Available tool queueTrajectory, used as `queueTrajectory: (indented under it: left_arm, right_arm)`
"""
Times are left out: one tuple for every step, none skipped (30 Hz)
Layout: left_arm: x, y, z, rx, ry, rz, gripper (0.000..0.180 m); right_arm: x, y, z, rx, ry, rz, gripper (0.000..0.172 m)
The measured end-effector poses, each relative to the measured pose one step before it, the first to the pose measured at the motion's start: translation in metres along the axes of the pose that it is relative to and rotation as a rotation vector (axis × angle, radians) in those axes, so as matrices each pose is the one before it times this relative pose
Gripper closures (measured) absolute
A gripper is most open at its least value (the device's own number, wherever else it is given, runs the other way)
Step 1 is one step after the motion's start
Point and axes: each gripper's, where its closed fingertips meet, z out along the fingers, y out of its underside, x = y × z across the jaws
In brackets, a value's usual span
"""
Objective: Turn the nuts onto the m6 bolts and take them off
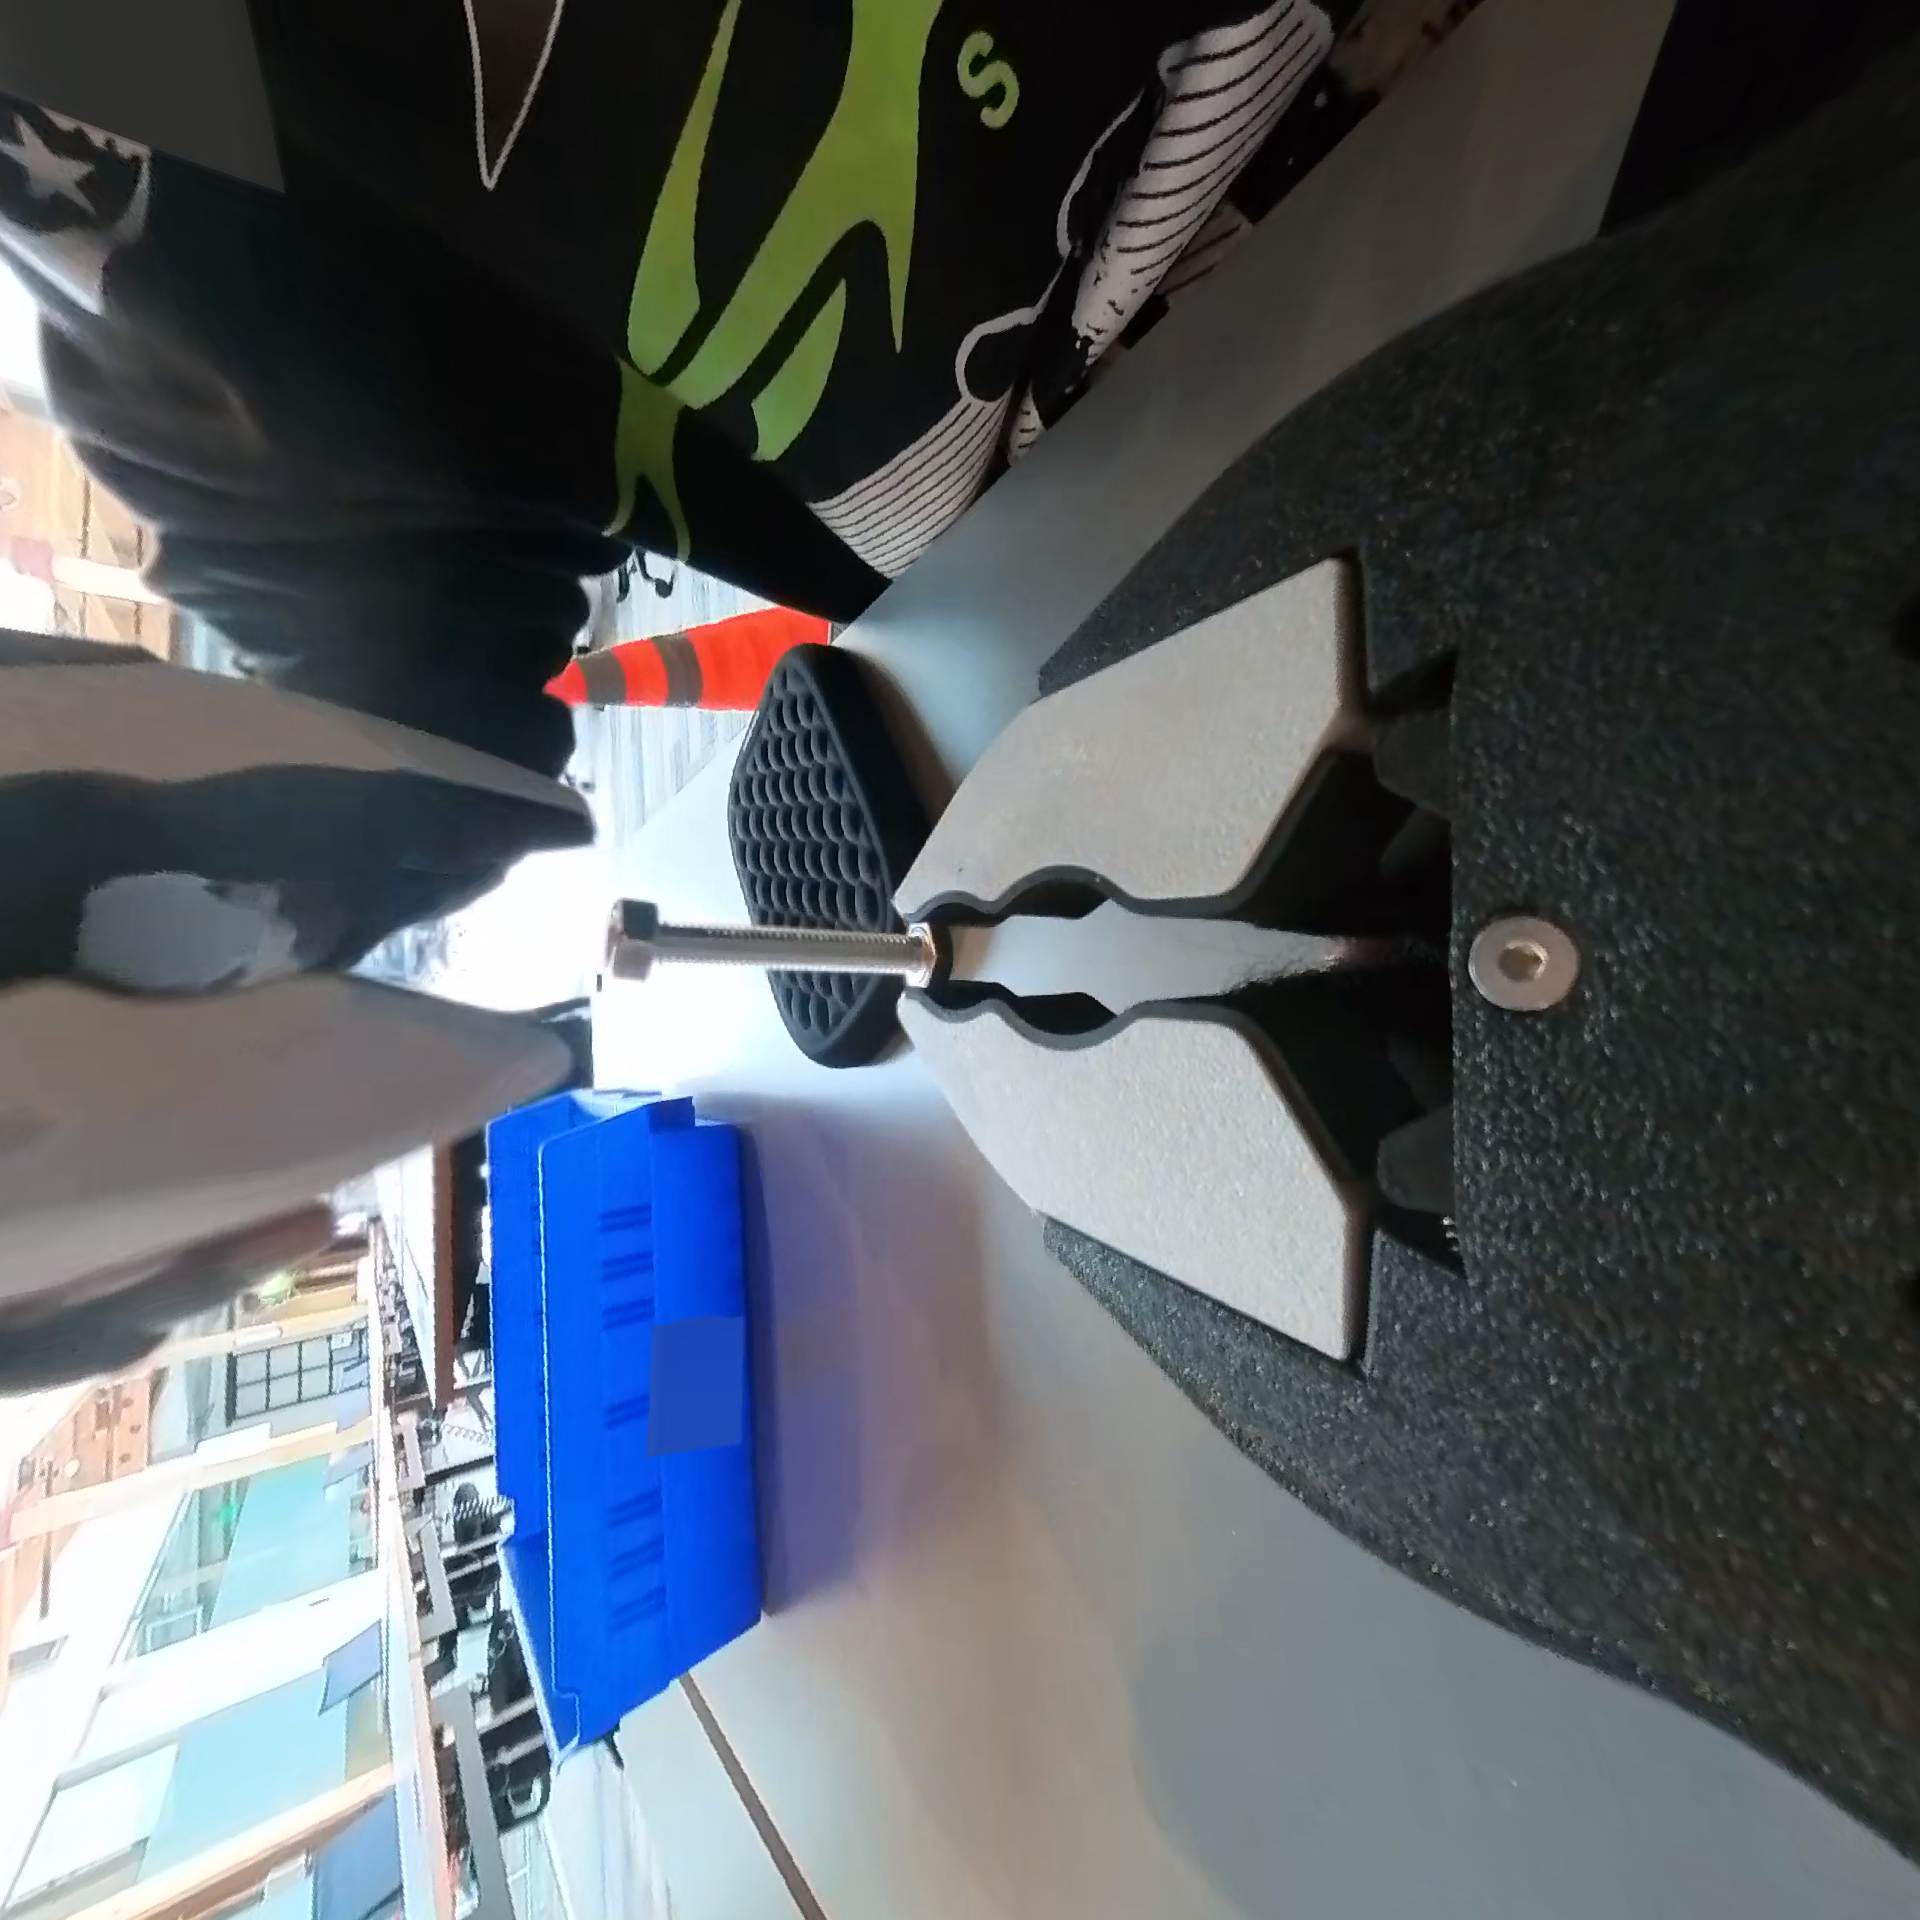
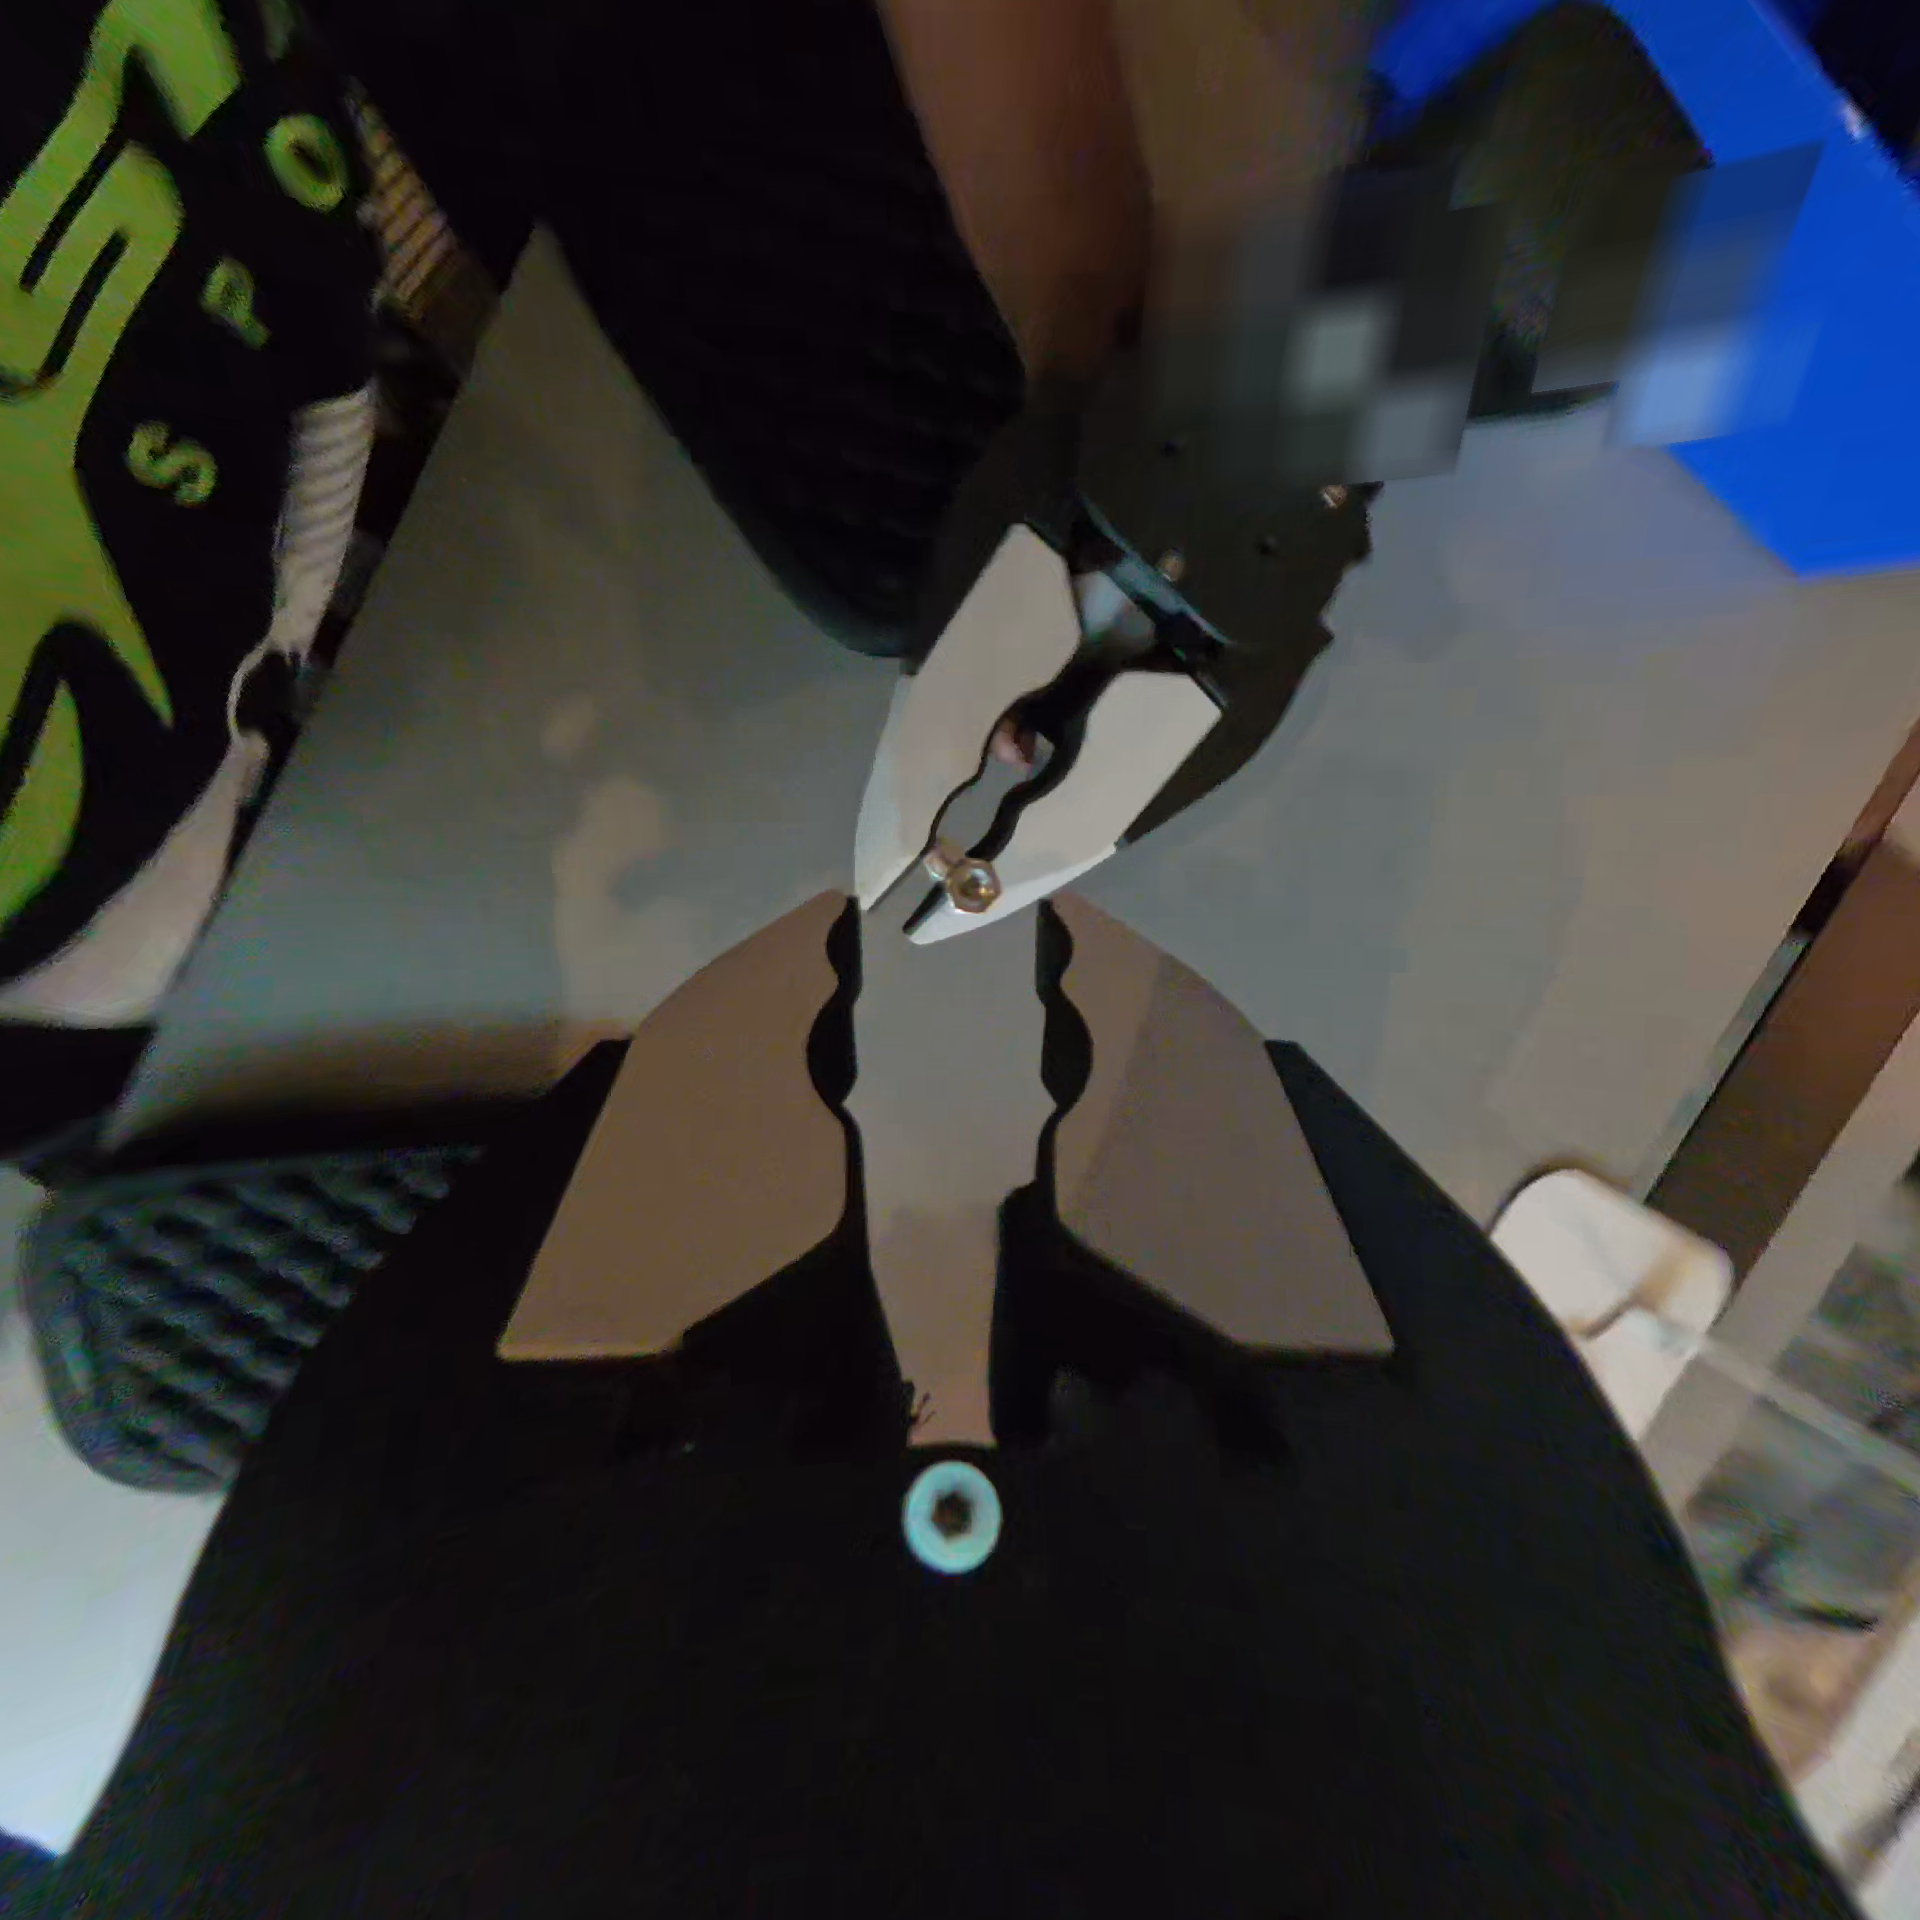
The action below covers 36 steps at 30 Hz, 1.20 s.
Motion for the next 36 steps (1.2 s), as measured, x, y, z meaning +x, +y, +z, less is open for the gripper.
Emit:
queueTrajectory:
  left_arm:
    - [0.00081,0.00019,0.00016,-0.0016,0.0081,-0.001,0.171]
    - [0.00084,0.00016,0.00005,-0.0013,0.009,-0.0023,0.171]
    - [0.00088,0.00015,0.00014,-0.0013,0.0099,-0.0036,0.171]
    - [0.00076,0.0001,0.00003,-0.0009,0.0085,-0.0039,0.172]
    - [0.00046,0.00007,-0.00004,-0.0006,0.0052,-0.0033,0.172]
    - [0.00029,0.00008,-0.00001,-0.0007,0.0036,-0.0019,0.172]
    - [0.00031,0.00012,0.0001,-0.001,0.003,-0.0008,0.171]
    - [0.00015,0.00012,0.00002,-0.001,0.0023,-0.0004,0.172]
    - [0.00022,0.00009,0.00008,-0.0008,0.002,0.0,0.171]
    - [0.00038,0.00005,0.00002,-0.0004,0.002,0.0003,0.171]
    - [0.00006,-0.00007,-0.00013,0.0006,0.0012,0.0001,0.171]
    - [0.00002,-0.00016,-0.00008,0.0013,0.0005,-0.0005,0.172]
    - [0.00007,-0.00012,-0.0002,0.001,0.0011,-0.0008,0.172]
    - [0.00019,-0.00005,-0.00002,0.0004,0.0022,-0.0006,0.172]
    - [0.00012,0.00002,-0.00006,-0.0002,0.0018,-0.0004,0.172]
    - [0.00014,0.00016,0.00006,-0.0005,0.0007,-0.0001,0.171]
    - [-0.00001,0.00007,0.0,-0.0006,0.0007,0.0002,0.171]
    - [0.0002,0.00006,0.00002,-0.0004,0.0008,0.0005,0.171]
    - [0.00009,0.00003,-0.00002,-0.0003,0.0009,0.0004,0.171]
    - [-0.00002,0.0,0.00004,-0.0001,0.0005,-0.0001,0.171]
    - [-0.00008,-0.00009,-0.00004,0.0007,-0.0007,-0.0007,0.171]
    - [-0.00032,-0.00009,-0.0002,0.0015,-0.001,-0.0009,0.171]
    - [-0.00025,-0.00011,-0.00012,0.0009,-0.0017,-0.0008,0.172]
    - [-0.00026,0.00004,0.00003,-0.0003,-0.0029,0.0002,0.171]
    - [-0.00073,-0.00018,-0.00012,0.0015,-0.0057,-0.0001,0.172]
    - [-0.00126,-0.00044,-0.00037,0.0037,-0.0099,-0.0015,0.171]
    - [-0.00206,-0.00029,-0.00029,0.0024,-0.0153,-0.0021,0.171]
    - [-0.00209,0.00016,0.0,-0.0005,-0.0173,-0.0004,0.171]
    - [-0.00267,0.00024,0.00003,-0.0027,-0.0214,0.0006,0.172]
    - [-0.00174,0.00051,0.00028,-0.0042,-0.0163,0.0027,0.172]
    - [-0.0008,0.00058,0.00031,-0.0047,-0.0099,0.0052,0.172]
    - [-0.00064,0.00064,0.00045,-0.0054,-0.0084,0.004,0.172]
    - [-0.00085,0.0006,0.00035,-0.0051,-0.0066,-0.0005,0.172]
    - [-0.00075,0.00021,0.0001,-0.0018,-0.0036,-0.0039,0.172]
    - [-0.00055,-0.00032,-0.00019,0.0027,-0.001,-0.0041,0.172]
    - [-0.00031,-0.00049,-0.00048,0.005,0.0,-0.0031,0.172]
  right_arm:
    - [-0.00315,-0.00003,-0.00065,-0.0083,-0.0203,-0.092,0.14]
    - [-0.00368,0.00029,-0.00009,-0.0149,-0.0245,-0.0927,0.14]
    - [-0.00039,-0.00017,0.00051,-0.0168,-0.0089,-0.0764,0.141]
    - [0.0017,-0.00006,0.00104,-0.0195,-0.0051,-0.0537,0.141]
    - [0.00158,-0.00071,0.00117,-0.0159,-0.0154,-0.0336,0.142]
    - [0.00141,-0.00157,0.001,-0.0075,-0.0193,-0.0226,0.143]
    - [0.00153,-0.00235,0.00057,0.0005,-0.019,-0.0194,0.144]
    - [0.00099,-0.00275,0.00017,0.0066,-0.0202,-0.0182,0.146]
    - [0.00036,-0.00218,-0.00022,0.0074,-0.0219,-0.0159,0.148]
    - [-0.0002,-0.00118,-0.00013,0.0037,-0.0237,-0.0128,0.15]
    - [-0.00085,-0.00004,0.0001,-0.0016,-0.0235,-0.0098,0.151]
    - [-0.00013,0.00068,0.00005,-0.0052,-0.0158,-0.0078,0.152]
    - [0.0002,0.00124,0.00012,-0.007,-0.01,-0.0055,0.154]
    - [0.0,0.00135,0.00004,-0.0073,-0.0085,-0.0029,0.154]
    - [0.00002,0.00098,0.00007,-0.0049,-0.0049,-0.0019,0.155]
    - [0.00037,0.00066,0.0001,-0.0028,-0.001,-0.0023,0.155]
    - [0.00024,0.00051,0.00032,-0.0018,0.0004,-0.0039,0.155]
    - [0.00078,0.00163,0.0005,-0.0087,0.0044,-0.0041,0.156]
    - [0.00124,0.00321,0.00101,-0.0199,0.0074,-0.0034,0.156]
    - [0.00107,0.00319,0.00141,-0.0203,0.0063,-0.0025,0.157]
    - [0.00004,0.00076,0.00138,-0.0033,-0.0003,0.0008,0.158]
    - [-0.00037,-0.00059,0.00117,0.0057,-0.0028,0.0069,0.161]
    - [-0.00012,-0.00011,0.00058,0.0042,-0.0003,0.0141,0.161]
    - [0.00026,0.00059,-0.00021,0.0009,0.0032,0.0242,0.162]
    - [-0.00034,0.00066,-0.0003,0.0009,-0.0019,0.0365,0.162]
    - [0.00014,0.00097,-0.00034,-0.0013,0.0016,0.0503,0.162]
    - [0.00059,0.00185,-0.00028,-0.0101,0.0035,0.0646,0.162]
    - [0.00091,0.0025,-0.00003,-0.0184,0.0074,0.078,0.162]
    - [-0.00009,0.00195,0.00023,-0.0181,0.0029,0.0849,0.162]
    - [-0.0011,0.00056,0.00038,-0.0093,-0.0004,0.0731,0.162]
    - [-0.0011,0.00008,0.00043,-0.0005,0.0038,0.059,0.162]
    - [-0.00083,0.0014,0.00044,-0.0073,0.0059,0.0517,0.162]
    - [-0.0009,0.00244,0.00014,-0.0116,0.0036,0.0445,0.162]
    - [-0.0018,0.00174,-0.0001,-0.0053,-0.0036,0.0352,0.159]
    - [-0.00172,0.00086,-0.00043,0.0024,-0.0038,0.0261,0.156]
    - [-0.00023,0.00056,-0.00077,0.0046,0.0034,0.0183,0.155]
